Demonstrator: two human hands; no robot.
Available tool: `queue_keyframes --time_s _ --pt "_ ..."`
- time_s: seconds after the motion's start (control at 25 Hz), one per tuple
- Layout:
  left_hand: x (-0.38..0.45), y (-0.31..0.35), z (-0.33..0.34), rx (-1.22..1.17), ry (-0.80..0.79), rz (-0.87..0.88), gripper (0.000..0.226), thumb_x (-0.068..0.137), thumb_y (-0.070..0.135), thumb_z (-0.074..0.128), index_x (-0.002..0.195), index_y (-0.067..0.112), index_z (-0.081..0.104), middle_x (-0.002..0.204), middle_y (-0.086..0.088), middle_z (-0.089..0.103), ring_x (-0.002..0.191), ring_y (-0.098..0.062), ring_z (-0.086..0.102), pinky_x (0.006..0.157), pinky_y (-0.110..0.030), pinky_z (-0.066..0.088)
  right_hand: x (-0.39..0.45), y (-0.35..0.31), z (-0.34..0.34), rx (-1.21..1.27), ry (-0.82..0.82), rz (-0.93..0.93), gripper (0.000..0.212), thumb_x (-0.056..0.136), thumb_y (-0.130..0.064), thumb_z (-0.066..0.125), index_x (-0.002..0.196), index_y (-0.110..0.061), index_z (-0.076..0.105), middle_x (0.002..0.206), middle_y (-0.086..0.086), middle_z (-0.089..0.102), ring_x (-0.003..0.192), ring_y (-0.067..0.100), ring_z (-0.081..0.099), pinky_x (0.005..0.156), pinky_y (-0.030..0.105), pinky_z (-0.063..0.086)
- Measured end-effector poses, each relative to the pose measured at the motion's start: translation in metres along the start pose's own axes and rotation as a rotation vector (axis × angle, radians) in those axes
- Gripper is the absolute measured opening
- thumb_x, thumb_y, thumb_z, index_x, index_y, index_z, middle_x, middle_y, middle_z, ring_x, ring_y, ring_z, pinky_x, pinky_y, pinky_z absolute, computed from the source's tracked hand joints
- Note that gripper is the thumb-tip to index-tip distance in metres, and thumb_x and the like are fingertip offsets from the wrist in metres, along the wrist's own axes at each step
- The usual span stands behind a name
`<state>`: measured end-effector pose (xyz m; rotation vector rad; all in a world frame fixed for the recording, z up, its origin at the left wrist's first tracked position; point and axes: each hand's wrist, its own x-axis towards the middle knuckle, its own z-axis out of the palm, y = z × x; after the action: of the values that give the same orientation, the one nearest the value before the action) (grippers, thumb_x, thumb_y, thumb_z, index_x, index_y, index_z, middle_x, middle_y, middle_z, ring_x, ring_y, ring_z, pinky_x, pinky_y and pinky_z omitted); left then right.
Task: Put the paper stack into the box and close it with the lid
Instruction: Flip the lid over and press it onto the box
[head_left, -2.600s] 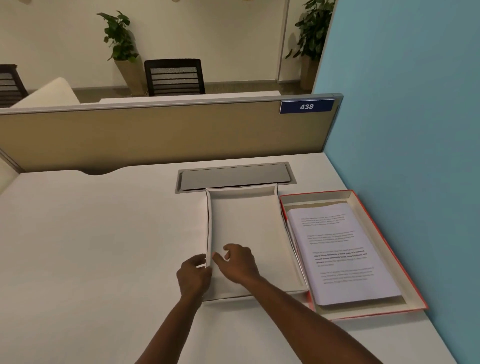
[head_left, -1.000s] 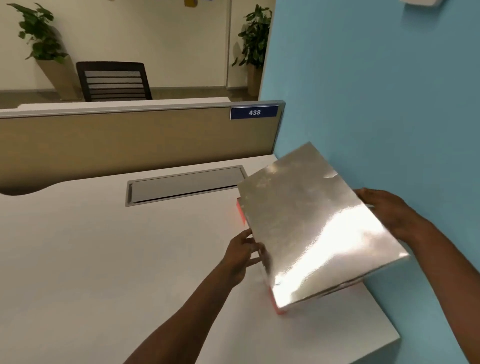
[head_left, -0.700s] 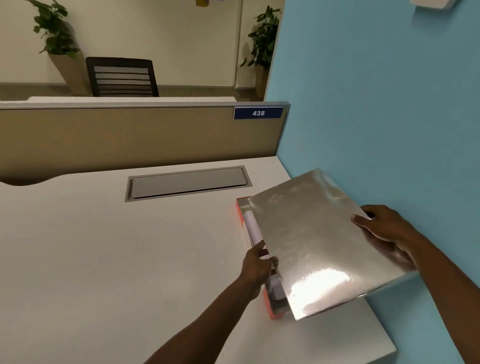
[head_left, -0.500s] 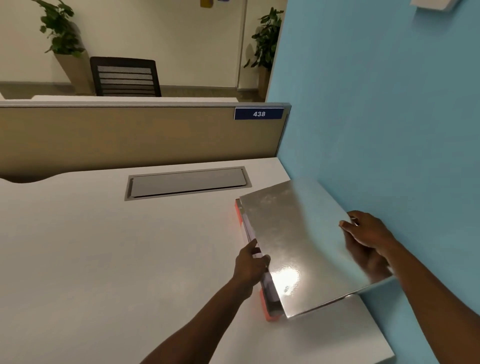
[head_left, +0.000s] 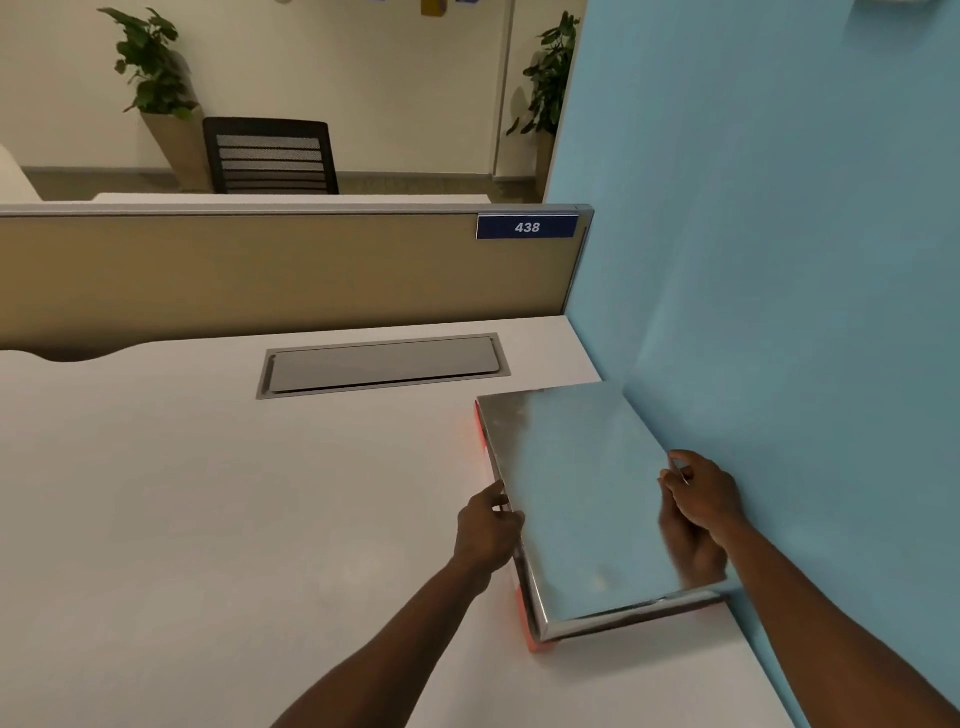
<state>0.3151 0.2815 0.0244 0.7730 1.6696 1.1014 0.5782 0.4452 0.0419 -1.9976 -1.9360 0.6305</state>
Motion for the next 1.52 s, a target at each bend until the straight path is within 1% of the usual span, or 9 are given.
queue_keyframes --time_s 0.12,0.24,0.36,0.44,0.56,0.72,0.88,1.12,1.52 --pt "0.001 -0.003 0.005 0.078 0.061 0.021 0.048 0.09 0.004 0.06 0.123 0.037 0.069 0.094 0.02 0.071 0.062 0.001 0.066 0.061 -0.02 0.057 -0.005 0.003 0.009 0.076 0.034 0.013 0.037 0.091 -0.021 0.067 0.127 -0.014 0.064 0.117 0.016 0.074 0.111 0.034 0.068 0.096 0.039 0.051" --pt "0.001 -0.008 0.009 0.296 0.139 0.148 0.055 0.088 0.008 0.067 0.142 0.021 0.06 0.113 0.002 0.075 0.096 -0.02 0.071 0.087 -0.034 0.058 -0.011 0.005 0.014 0.116 0.08 0.0 0.035 0.089 -0.019 0.068 0.124 -0.014 0.065 0.113 0.014 0.074 0.107 0.034 0.069 0.093 0.039 0.052" --pt "-0.008 -0.017 0.013 0.35 0.126 0.282 0.067 0.086 0.03 0.074 0.147 0.013 0.053 0.138 -0.001 0.064 0.121 -0.008 0.059 0.1 -0.015 0.042 -0.014 0.007 0.02 0.122 0.117 -0.021 0.033 0.089 -0.018 0.068 0.122 -0.014 0.066 0.115 0.013 0.074 0.108 0.033 0.069 0.093 0.038 0.052" --pt "-0.018 -0.03 0.021 0.396 0.047 0.366 0.09 0.081 0.054 0.074 0.156 0.018 0.039 0.155 0.01 0.038 0.134 0.008 0.034 0.108 -0.007 0.025 -0.015 0.01 0.024 0.117 0.131 -0.039 0.033 0.089 -0.016 0.068 0.122 -0.01 0.068 0.117 0.014 0.073 0.11 0.033 0.068 0.095 0.038 0.052" --pt "-0.029 -0.056 0.033 0.46 -0.073 0.465 0.113 0.077 0.074 0.067 0.163 0.032 0.009 0.17 0.011 -0.016 0.156 -0.003 -0.003 0.124 -0.023 0.016 -0.016 0.015 0.032 0.036 0.153 -0.118 0.033 0.091 -0.015 0.067 0.121 -0.003 0.068 0.117 0.018 0.072 0.112 0.037 0.066 0.099 0.042 0.05" --pt "-0.03 -0.076 0.04 0.633 -0.084 0.47 0.12 0.079 0.082 0.056 0.159 0.032 -0.017 0.162 0.007 -0.041 0.157 -0.017 -0.024 0.128 -0.033 0.014 -0.019 0.015 0.048 -0.129 0.202 -0.257 0.042 0.093 -0.024 0.065 0.124 0.004 0.064 0.124 0.024 0.066 0.117 0.041 0.061 0.102 0.047 0.048" --pt "-0.024 -0.087 0.042 0.764 -0.1 0.393 0.119 0.077 0.09 0.044 0.154 0.034 -0.028 0.158 0.013 -0.047 0.151 -0.017 -0.037 0.13 -0.04 0.012 -0.021 0.004 0.066 -0.28 0.134 -0.28 0.06 0.098 -0.037 0.054 0.144 0.001 0.048 0.153 0.023 0.042 0.143 0.037 0.039 0.116 0.047 0.035" --pt "0.001 -0.069 0.042 0.821 0.064 0.462 0.103 0.086 0.085 0.032 0.16 0.03 -0.014 0.165 0.008 -0.035 0.151 -0.011 -0.036 0.127 -0.034 -0.006 0.002 -0.073 0.089 -0.42 -0.097 -0.673 0.068 0.101 -0.055 0.023 0.16 -0.023 0.013 0.169 -0.003 0.003 0.157 0.021 -0.004 0.125 0.052 0.012" --pt "0.046 -0.062 0.03 0.865 0.044 0.405 0.104 0.087 0.085 0.027 0.151 0.03 -0.034 0.162 0.013 -0.038 0.151 -0.005 -0.034 0.13 -0.033 0.0 0.04 -0.111 0.123 -0.547 -0.351 -0.964 0.065 0.103 -0.056 0.015 0.16 -0.028 0.004 0.169 -0.005 -0.001 0.156 0.016 -0.004 0.127 0.044 0.003"
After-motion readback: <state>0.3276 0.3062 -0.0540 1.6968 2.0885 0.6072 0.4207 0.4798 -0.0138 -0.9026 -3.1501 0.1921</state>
